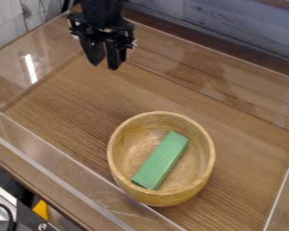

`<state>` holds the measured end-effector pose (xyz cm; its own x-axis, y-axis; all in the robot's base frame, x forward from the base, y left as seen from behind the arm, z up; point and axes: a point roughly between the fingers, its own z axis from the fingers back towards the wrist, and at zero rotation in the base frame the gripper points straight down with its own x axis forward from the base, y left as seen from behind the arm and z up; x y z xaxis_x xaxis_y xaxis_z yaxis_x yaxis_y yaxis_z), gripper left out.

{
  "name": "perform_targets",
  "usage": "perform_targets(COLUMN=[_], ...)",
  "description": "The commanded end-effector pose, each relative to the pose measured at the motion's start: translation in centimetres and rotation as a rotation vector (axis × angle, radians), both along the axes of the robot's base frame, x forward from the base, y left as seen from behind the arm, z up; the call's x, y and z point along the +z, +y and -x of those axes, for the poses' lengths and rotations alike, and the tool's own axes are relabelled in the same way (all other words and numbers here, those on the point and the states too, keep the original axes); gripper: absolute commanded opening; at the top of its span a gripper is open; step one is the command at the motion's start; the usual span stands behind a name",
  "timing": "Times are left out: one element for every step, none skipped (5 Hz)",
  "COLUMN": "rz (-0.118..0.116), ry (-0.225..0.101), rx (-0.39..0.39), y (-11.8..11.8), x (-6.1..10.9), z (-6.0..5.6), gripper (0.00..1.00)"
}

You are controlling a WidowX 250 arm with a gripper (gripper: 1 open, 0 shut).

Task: Put the green block in the brown bowl

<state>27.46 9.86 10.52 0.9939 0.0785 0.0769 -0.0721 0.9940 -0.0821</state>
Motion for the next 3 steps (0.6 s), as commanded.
perform_targets(rz=[-0.007,-0.002,0.000], ry=[-0.050,-0.054,-0.065], rx=[-0.044,-0.045,-0.053], y=[0.7,-0.4,-1.5], x=[2.0,0.8,0.0], z=[-0.6,0.3,0.9], gripper=[1.00,1.00,1.00])
